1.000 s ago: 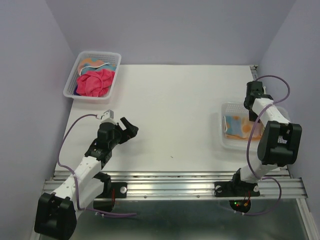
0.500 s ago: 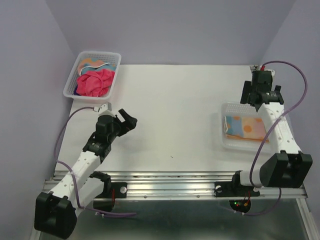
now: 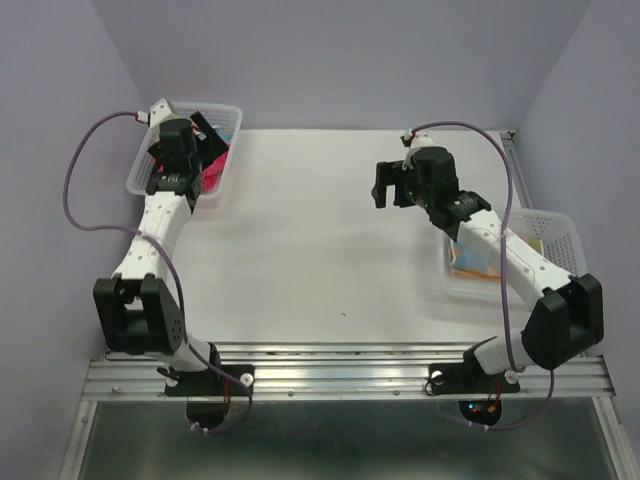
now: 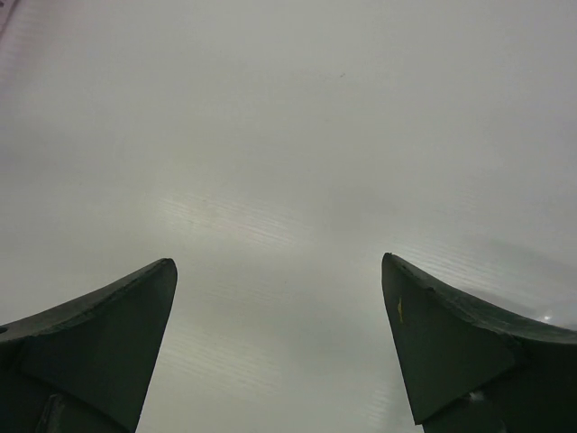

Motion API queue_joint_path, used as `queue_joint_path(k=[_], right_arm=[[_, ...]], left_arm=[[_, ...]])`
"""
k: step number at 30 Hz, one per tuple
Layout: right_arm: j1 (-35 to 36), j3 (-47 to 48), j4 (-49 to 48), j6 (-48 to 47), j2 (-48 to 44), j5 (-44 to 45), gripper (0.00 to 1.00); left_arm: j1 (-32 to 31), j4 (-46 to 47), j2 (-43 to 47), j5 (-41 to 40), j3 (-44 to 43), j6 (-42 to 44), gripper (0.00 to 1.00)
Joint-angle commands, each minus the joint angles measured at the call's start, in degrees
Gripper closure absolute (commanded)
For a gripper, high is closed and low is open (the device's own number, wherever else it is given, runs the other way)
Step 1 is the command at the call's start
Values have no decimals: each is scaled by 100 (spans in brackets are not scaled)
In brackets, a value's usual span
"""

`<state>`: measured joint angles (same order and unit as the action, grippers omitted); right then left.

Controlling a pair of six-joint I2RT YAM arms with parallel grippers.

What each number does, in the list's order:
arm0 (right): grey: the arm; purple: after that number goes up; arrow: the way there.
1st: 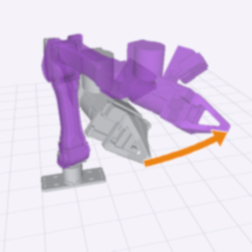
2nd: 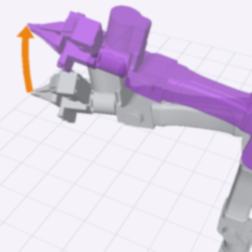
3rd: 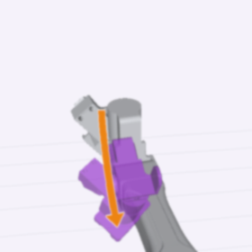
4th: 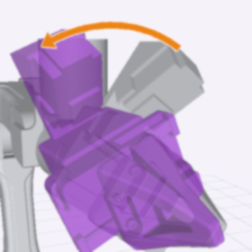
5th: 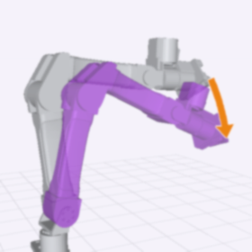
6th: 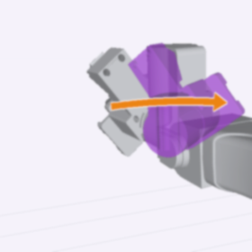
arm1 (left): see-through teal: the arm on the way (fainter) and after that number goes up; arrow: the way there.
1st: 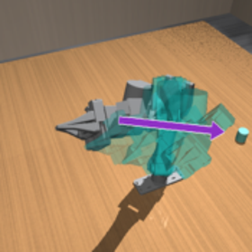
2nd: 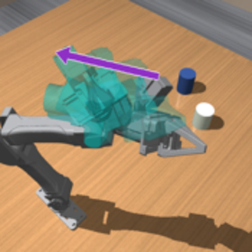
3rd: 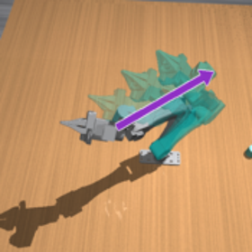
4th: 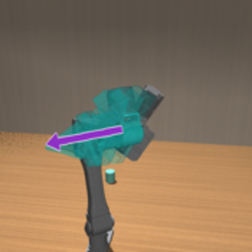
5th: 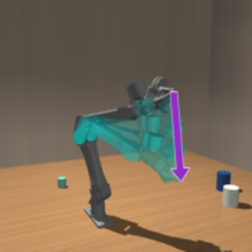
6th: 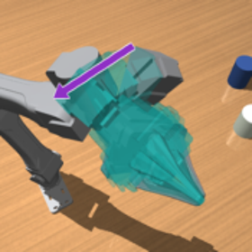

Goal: Fold and stack the towels
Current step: Grab crumpled towel

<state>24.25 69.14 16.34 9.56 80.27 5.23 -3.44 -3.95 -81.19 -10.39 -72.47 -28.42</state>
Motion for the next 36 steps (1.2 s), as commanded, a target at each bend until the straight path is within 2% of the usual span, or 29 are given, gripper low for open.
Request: queue_joint_path(k=[1, 6, 10, 15, 17, 20, 21, 23, 24, 25, 30, 36], right_arm=[[106, -182, -1062, 90, 217, -173, 0], [124, -208, -966, 46, 454, 469, 0], [115, -261, -1010, 11, 551, 698, 0], [124, -279, -1063, -51, 665, 768, 0], [115, -270, -1036, -25, 727, 926, 0], [115, -287, -1019, -16, 753, 1006, 0], [115, -296, -1027, -16, 753, 997, 0], [115, -305, -1054, 19, 771, 962, 0], [115, -296, -1045, 45, 780, 918, 0], [115, -296, -1045, 54, 780, 874, 0], [115, -375, -1010, 125, 648, 813, 0], [115, -647, -1045, 230, 192, 664, 0]], left_arm=[[702, -396, -1219, 388, -1090, 504, 1], [1187, -432, -2426, 1004, -2024, 566, 1], [1320, -624, -3348, 899, -2640, 522, 1], [1390, -722, -3825, 715, -3150, 522, 2], [1443, -836, -4018, 653, -3325, 513, 9], [1522, -985, -4194, 538, -3501, 478, 25], [1539, -1011, -4221, 538, -3537, 487, 41], [1548, -1038, -4212, 530, -3590, 531, 58], [1548, -1073, -4195, 530, -3625, 531, 88], [1548, -1117, -4169, 556, -3643, 540, 100], [1548, -898, -3546, 810, -3380, 654, 100], [1548, -318, -2114, 1204, -2634, 680, 100]])
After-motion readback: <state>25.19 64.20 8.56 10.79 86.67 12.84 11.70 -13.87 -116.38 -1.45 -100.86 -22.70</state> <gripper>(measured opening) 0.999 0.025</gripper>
